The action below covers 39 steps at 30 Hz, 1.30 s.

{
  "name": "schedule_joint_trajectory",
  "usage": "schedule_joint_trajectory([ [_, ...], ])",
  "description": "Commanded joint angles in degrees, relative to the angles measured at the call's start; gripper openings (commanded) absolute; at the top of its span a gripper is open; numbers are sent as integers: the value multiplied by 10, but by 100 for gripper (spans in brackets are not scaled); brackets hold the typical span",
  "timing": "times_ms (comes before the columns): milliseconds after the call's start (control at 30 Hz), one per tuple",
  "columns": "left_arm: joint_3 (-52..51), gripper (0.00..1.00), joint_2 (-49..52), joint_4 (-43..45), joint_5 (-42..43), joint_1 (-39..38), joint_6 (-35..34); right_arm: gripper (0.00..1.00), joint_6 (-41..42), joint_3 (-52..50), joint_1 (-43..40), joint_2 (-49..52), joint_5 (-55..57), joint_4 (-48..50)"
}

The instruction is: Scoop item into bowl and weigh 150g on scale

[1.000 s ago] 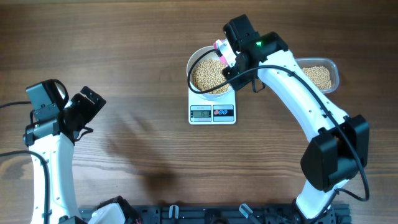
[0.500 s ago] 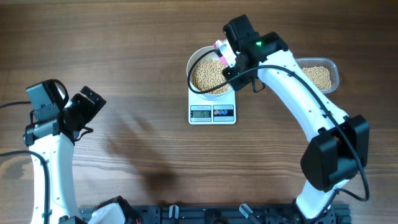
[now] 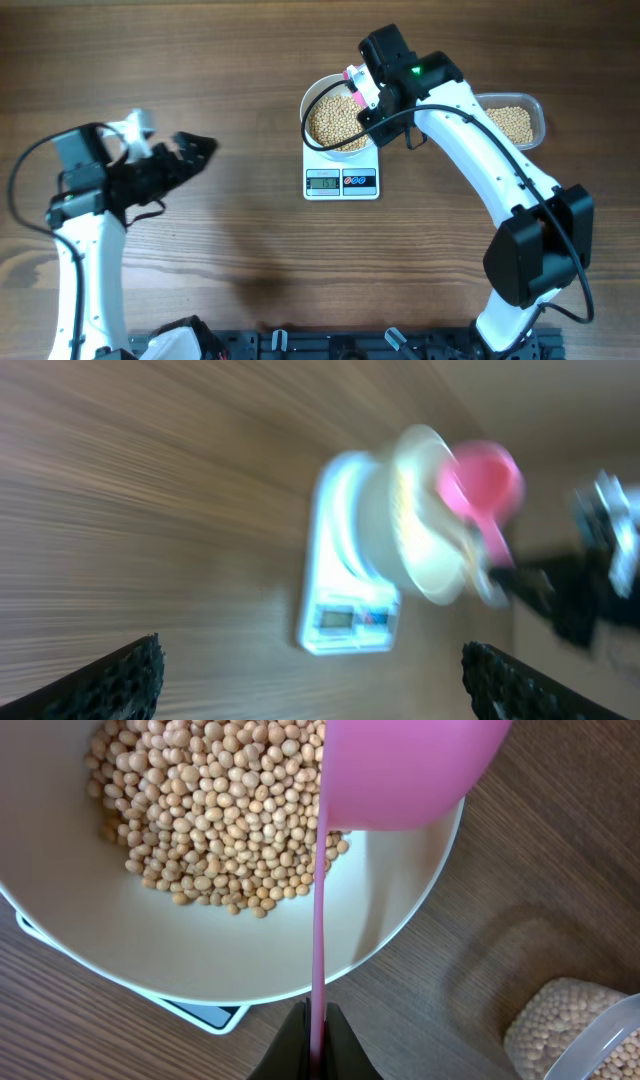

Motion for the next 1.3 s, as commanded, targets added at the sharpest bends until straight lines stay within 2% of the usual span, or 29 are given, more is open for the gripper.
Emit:
schedule_joint_trajectory([
  [0,-2,100,27,0,76,-90,47,4,-8,-2,3,9,-9,0],
  [133,-2,100,60,-14,68,-186,65,4,-8,-2,3,9,-9,-1],
  [300,-2,100,92,-39,24,-252,65,4,-8,-2,3,9,-9,0],
  [500,-2,100,95,-39,17,-259,64,4,-8,-2,3,9,-9,0],
  [767,-2,100,95,-46,-92,-259,58,4,-8,-2,3,9,-9,-1],
  [1133,-1,100,94,-58,-78,-259,58,4,-8,-2,3,9,-9,-5],
  [1267,-1,100,94,-69,-123,-259,58,4,-8,-2,3,9,-9,-4],
])
